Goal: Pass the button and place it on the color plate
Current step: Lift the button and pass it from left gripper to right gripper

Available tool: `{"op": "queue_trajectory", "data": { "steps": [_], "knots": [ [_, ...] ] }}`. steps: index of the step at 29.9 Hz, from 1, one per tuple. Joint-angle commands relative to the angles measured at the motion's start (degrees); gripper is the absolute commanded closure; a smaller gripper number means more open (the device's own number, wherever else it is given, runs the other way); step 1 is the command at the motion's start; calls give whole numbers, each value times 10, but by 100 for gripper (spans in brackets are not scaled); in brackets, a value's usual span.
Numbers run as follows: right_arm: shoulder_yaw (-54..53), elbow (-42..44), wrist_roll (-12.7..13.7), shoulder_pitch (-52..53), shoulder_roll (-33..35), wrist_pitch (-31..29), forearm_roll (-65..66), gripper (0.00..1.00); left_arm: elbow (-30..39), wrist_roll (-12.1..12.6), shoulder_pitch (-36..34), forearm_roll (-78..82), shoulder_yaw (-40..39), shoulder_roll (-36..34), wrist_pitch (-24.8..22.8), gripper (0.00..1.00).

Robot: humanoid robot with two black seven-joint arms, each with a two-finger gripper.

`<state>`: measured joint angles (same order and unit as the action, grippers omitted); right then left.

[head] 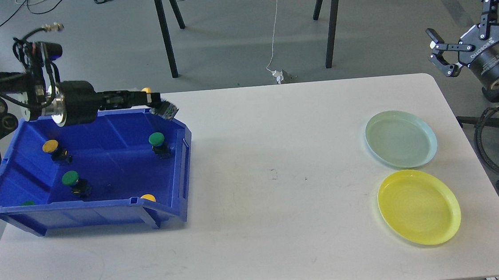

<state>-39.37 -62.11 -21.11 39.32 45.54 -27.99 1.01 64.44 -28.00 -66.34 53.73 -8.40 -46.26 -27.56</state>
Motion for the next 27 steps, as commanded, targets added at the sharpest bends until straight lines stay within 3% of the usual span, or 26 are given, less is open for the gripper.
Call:
{"op": "queue_trajectory", "data": {
  "steps": [1,4,9,13,19,27],
  "knots": [
    [3,-146,0,1,42,30,85,1,20,0,56,-123,-98,73,-4,99],
    [21,-227,-10,-2,56,84,150,0,-9,0,86,-141,-107,142,-4,99],
    [48,-247,-37,5,26,122,160,1,-23,0,123,-165,-131,187,-4,99],
    [67,-229,-37,26,-32,132,172,1,-27,0,124,-175,-134,188,-4,99],
    [176,-146,-37,114,-126,137,175,1,-26,0,125,-175,-134,188,-4,99],
    [181,-94,-37,135,-199,139,172,1,-26,0,125,-175,-134,189,-4,99]
  ]
}}
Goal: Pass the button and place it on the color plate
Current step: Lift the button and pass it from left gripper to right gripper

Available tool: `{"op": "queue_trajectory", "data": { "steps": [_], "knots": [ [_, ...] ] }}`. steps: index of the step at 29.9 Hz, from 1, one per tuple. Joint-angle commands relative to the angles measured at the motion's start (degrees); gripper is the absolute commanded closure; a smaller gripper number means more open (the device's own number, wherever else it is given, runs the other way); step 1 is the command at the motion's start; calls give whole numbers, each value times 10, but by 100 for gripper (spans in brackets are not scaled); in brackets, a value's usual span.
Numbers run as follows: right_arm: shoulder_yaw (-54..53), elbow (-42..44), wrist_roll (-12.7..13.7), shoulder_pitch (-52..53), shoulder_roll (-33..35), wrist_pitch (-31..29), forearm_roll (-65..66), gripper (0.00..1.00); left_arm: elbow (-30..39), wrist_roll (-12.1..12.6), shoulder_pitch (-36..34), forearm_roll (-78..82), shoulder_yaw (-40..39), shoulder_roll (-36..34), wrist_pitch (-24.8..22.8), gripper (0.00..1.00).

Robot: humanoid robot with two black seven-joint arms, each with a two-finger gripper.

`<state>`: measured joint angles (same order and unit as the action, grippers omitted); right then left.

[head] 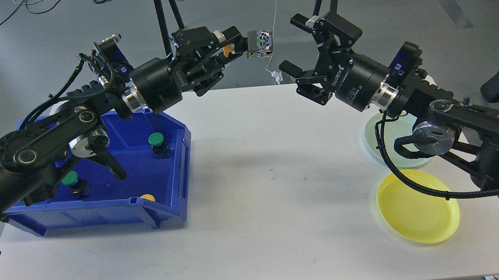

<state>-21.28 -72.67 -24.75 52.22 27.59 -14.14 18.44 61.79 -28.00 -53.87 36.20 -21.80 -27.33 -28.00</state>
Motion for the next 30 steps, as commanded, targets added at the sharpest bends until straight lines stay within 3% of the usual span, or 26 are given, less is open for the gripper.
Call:
{"op": "queue_trajectory", "data": {
  "steps": [1,12,22,30],
  "knots": [
    [0,16,0,8,-23,1,-4,1,0,0,1,0,1,0,0,98],
    [1,17,0,12,-40,7,-8,5,0,0,0,0,1,1,0,98],
    [2,16,0,12,-44,8,-1,33,0,0,0,0,0,1,0,98],
    [3,17,0,13,-49,8,0,39,0,0,0,0,0,2,0,98]
  ]
}}
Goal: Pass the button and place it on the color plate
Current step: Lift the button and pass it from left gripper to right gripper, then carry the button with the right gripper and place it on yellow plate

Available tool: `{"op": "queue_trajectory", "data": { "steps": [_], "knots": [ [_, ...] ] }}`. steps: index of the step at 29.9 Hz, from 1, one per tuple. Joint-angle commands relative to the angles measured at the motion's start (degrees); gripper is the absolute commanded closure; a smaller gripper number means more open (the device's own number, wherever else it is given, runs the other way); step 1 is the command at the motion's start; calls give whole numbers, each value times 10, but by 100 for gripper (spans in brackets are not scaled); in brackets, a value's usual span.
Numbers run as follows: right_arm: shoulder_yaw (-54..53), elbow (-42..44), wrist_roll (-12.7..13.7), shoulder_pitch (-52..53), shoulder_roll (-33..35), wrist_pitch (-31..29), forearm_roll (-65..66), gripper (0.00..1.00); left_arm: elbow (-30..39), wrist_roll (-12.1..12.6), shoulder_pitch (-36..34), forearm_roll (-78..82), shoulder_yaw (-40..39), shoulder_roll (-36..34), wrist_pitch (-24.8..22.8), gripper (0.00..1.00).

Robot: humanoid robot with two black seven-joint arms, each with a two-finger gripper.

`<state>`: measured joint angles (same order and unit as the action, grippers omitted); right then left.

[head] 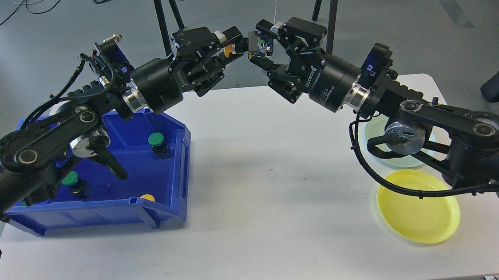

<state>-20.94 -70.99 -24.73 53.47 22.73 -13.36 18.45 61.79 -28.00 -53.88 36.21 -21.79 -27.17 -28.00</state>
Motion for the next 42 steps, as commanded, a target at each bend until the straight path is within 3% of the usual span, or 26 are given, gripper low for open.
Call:
{"op": "queue_trajectory", "data": {
  "steps": [1,4,6,11,13,15,17,22,27,32,36,42],
  "knots": [
    [-1,0,0,1,-1,0,-1,42,0,0,0,0,0,0,0,98],
    [0,-2,0,1,0,-2,1,61,0,0,0,0,0,0,0,98],
    [-1,-1,3,3,0,2,6,82,0,0,0,0,0,1,0,97],
    [2,-5,7,11,-1,24,7,98,1,0,2,0,-2,2,0,91],
    [2,-5,7,11,-1,26,7,99,2,0,4,0,-3,2,0,79],
    [2,-5,8,10,-1,26,7,99,3,0,5,0,-4,2,0,57],
    [2,-5,8,10,0,27,6,99,4,0,5,0,-4,3,0,42],
    [3,-7,8,8,7,27,5,99,4,0,6,-1,-4,2,0,21],
    [2,-22,7,1,26,27,5,99,4,0,6,-3,-4,2,0,18],
    [-12,-69,6,-38,88,30,4,99,3,0,6,-8,-4,1,0,17],
    [-58,-126,5,-118,199,51,5,99,1,0,6,-17,-4,-1,0,17],
    [-54,-131,4,-273,354,115,59,99,-1,0,7,-31,-4,-2,0,16]
  ]
}}
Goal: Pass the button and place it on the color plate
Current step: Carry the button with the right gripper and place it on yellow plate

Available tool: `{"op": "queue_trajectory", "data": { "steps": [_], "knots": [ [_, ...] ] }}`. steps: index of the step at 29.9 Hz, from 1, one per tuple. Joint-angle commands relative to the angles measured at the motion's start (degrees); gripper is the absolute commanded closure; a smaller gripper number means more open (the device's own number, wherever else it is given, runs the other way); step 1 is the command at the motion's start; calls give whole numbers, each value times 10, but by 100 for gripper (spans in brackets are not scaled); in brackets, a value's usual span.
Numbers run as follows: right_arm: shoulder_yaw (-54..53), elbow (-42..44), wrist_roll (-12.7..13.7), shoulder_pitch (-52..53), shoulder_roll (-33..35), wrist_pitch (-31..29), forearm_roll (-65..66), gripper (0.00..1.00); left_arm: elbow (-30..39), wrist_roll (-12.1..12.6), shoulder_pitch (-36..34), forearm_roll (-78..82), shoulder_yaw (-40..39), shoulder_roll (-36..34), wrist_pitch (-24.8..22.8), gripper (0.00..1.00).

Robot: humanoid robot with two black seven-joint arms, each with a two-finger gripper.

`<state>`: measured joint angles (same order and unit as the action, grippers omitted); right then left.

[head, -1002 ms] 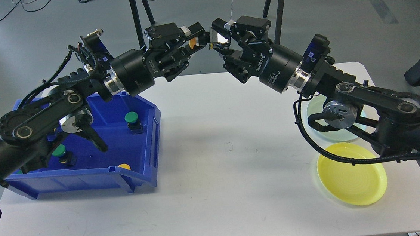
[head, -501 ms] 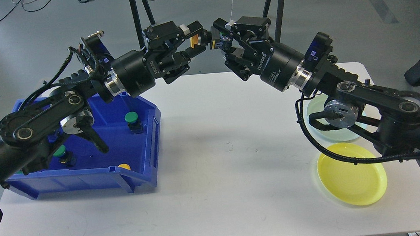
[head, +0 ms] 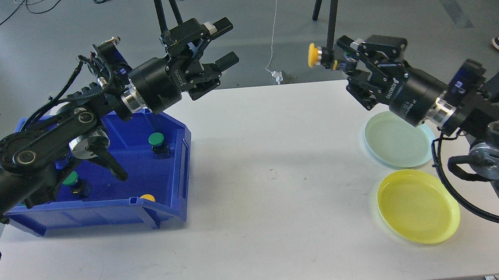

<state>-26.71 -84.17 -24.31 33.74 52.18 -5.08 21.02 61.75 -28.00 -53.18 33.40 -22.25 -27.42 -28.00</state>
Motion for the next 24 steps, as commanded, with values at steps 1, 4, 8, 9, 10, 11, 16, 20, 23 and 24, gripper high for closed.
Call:
{"op": "queue_trajectory", "data": {
  "steps": [1,4,8,9,10,11,16,20,23,24],
  "knots": [
    [3,1,0,-101,70,45,43,99,-1,0,0,-3,0,1,0,16],
    [5,3,6,-161,78,90,73,99,-1,0,0,-3,0,2,0,15],
    [30,29,45,-198,75,117,117,99,-1,0,0,-3,0,3,0,15],
    [40,40,47,-198,72,118,120,99,-1,0,0,-4,0,3,0,15],
    [52,49,47,-198,67,120,121,99,-1,0,0,-4,0,2,0,15],
    [61,56,47,-198,59,120,121,99,-1,0,0,-4,0,2,0,15],
    [68,91,50,-194,16,129,117,60,-1,0,0,-4,0,2,0,15],
    [62,87,50,-191,10,133,113,0,0,0,0,-1,0,-1,0,15],
    [61,85,50,-189,12,132,113,0,4,0,-1,8,4,-11,0,15],
    [60,81,49,-189,13,130,113,0,7,0,-1,14,3,-23,0,14]
  ]
}}
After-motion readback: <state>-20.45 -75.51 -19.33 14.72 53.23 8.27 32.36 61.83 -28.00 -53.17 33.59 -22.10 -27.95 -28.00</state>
